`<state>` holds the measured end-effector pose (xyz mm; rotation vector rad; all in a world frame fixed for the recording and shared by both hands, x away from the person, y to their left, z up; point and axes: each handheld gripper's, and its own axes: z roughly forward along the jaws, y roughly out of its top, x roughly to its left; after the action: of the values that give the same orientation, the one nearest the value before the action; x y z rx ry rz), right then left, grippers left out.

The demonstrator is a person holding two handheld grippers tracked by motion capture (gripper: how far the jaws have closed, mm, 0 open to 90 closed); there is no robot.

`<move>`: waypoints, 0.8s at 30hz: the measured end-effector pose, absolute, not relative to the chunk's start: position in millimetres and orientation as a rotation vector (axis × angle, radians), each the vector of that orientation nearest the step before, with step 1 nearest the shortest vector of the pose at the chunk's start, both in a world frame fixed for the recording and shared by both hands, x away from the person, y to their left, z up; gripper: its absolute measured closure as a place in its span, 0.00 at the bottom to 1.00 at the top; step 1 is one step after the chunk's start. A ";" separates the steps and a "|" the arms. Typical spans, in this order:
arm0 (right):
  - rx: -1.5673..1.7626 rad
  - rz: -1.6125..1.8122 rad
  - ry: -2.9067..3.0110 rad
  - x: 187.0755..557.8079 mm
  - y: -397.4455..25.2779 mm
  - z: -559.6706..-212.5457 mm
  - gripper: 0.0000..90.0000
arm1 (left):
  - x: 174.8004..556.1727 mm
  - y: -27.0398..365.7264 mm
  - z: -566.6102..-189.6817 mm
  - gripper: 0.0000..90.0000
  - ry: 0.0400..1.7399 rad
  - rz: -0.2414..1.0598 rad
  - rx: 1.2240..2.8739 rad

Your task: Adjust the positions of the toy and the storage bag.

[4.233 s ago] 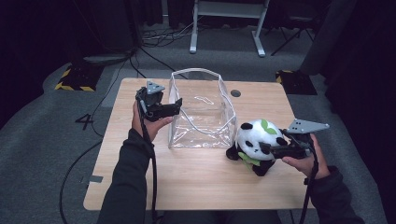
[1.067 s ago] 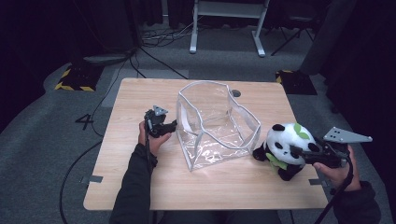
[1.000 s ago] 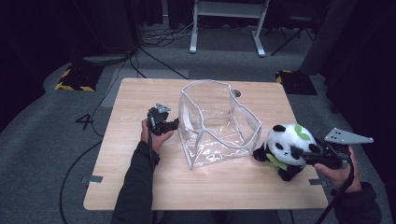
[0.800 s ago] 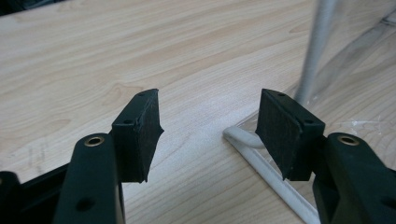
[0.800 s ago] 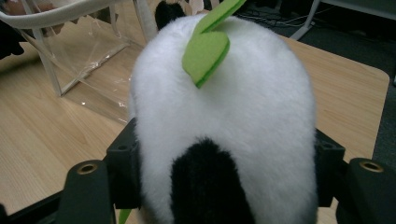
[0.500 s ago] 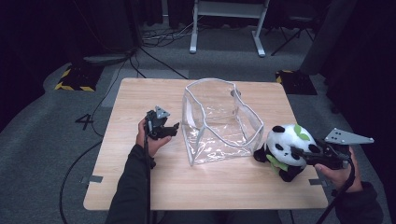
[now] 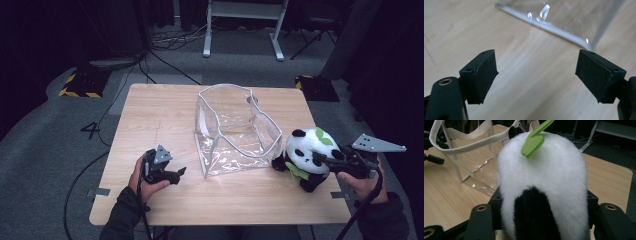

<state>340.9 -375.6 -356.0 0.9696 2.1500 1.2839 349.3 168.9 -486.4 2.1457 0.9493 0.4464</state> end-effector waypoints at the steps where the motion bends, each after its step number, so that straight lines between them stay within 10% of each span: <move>1: 0.970 1.288 2.149 340.6 -375.8 -355.0 0.47 | 344.6 168.0 -491.7 0.19 0.942 0.457 2.174; 24: 0.924 1.366 2.019 346.2 -379.2 -304.0 0.46 | 327.2 177.5 -517.7 0.17 1.042 0.393 2.183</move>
<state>346.2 -379.2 -304.0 0.9245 2.0192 1.3658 327.2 177.5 -517.7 2.1826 1.0415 0.3926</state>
